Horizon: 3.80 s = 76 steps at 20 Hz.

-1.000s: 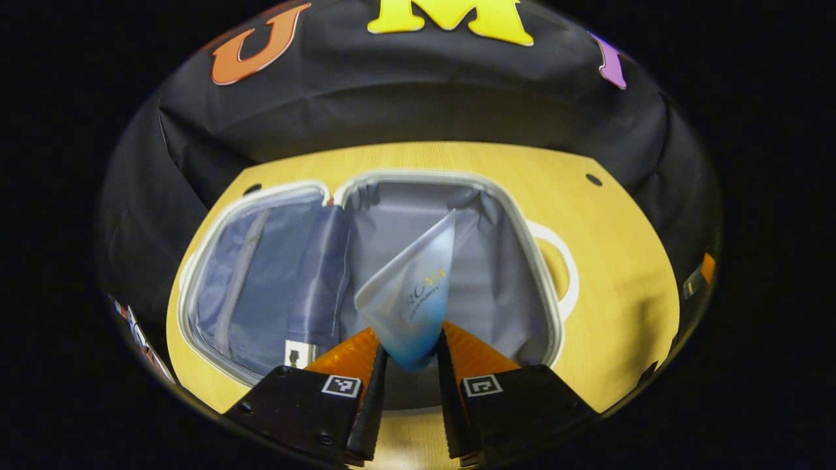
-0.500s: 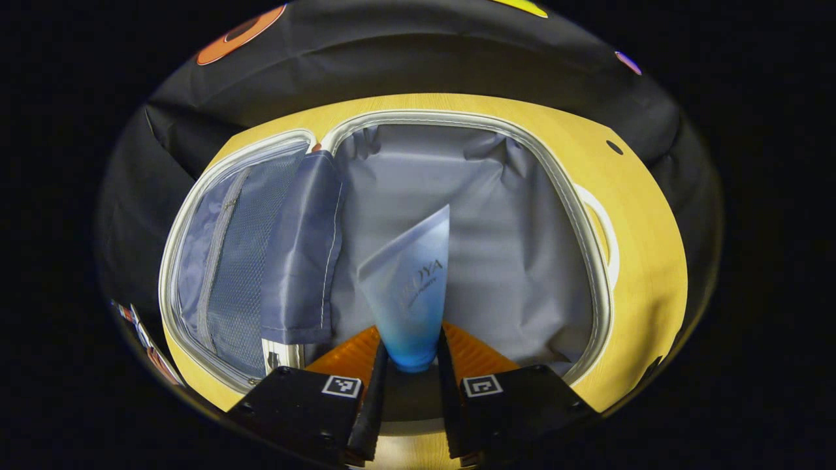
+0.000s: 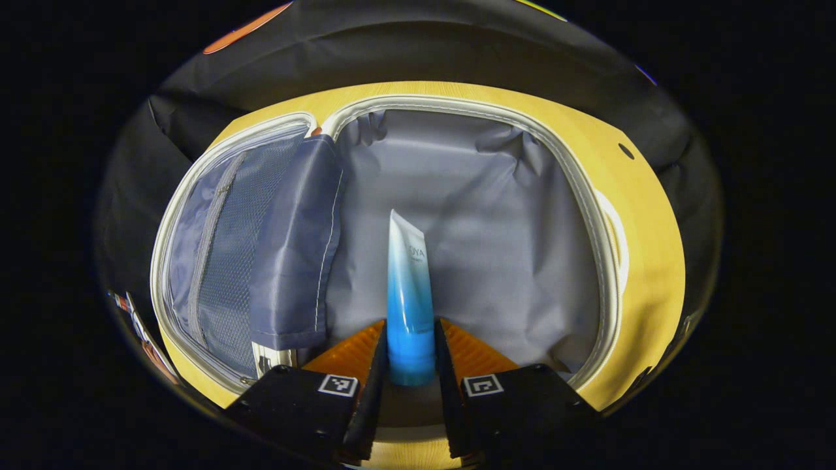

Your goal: First open the suitcase, pack the skin care products into it, and then close the suitcase.

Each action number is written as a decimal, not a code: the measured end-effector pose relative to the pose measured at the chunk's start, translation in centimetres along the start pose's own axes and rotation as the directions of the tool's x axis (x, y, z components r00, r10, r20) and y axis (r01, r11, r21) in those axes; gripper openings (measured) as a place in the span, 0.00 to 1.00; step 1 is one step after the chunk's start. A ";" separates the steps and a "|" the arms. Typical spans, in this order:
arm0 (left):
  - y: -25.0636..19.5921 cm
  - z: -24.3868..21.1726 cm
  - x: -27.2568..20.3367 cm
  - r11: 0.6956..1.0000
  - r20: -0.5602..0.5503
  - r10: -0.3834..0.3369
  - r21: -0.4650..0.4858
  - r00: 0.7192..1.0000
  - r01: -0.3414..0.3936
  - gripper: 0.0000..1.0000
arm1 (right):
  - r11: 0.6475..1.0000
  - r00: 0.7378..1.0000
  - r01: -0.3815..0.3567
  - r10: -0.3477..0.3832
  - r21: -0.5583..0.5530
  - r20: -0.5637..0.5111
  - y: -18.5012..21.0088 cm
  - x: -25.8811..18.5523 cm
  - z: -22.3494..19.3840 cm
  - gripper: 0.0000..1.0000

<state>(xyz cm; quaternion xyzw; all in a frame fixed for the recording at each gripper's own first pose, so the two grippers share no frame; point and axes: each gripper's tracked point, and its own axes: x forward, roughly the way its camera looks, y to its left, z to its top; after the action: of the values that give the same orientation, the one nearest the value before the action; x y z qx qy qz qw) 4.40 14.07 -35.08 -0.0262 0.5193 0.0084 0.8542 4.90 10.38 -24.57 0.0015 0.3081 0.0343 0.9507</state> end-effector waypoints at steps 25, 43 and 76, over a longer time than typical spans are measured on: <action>14.3 4.6 -30.7 0.990 0.768 0.117 -0.037 0.630 -0.139 0.95 | 0.983 0.928 -0.183 0.177 0.013 -0.327 24.0 12.8 -3.4 0.37; 24.4 3.5 -23.5 0.977 0.694 0.136 -0.213 0.707 0.021 0.96 | 0.969 0.917 -0.183 0.230 0.169 -0.326 26.5 18.2 -0.7 0.84; 32.2 6.1 -4.1 0.524 0.539 -0.223 -0.637 0.812 0.566 0.08 | 0.997 0.928 -0.053 0.029 0.053 0.372 5.4 -17.1 12.1 0.82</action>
<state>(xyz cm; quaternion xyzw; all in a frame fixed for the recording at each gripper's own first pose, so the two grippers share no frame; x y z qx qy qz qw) 6.57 46.56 -29.78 -0.5078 0.2607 0.0371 0.8202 -2.20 14.85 -4.59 0.0437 0.1238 0.0438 0.9904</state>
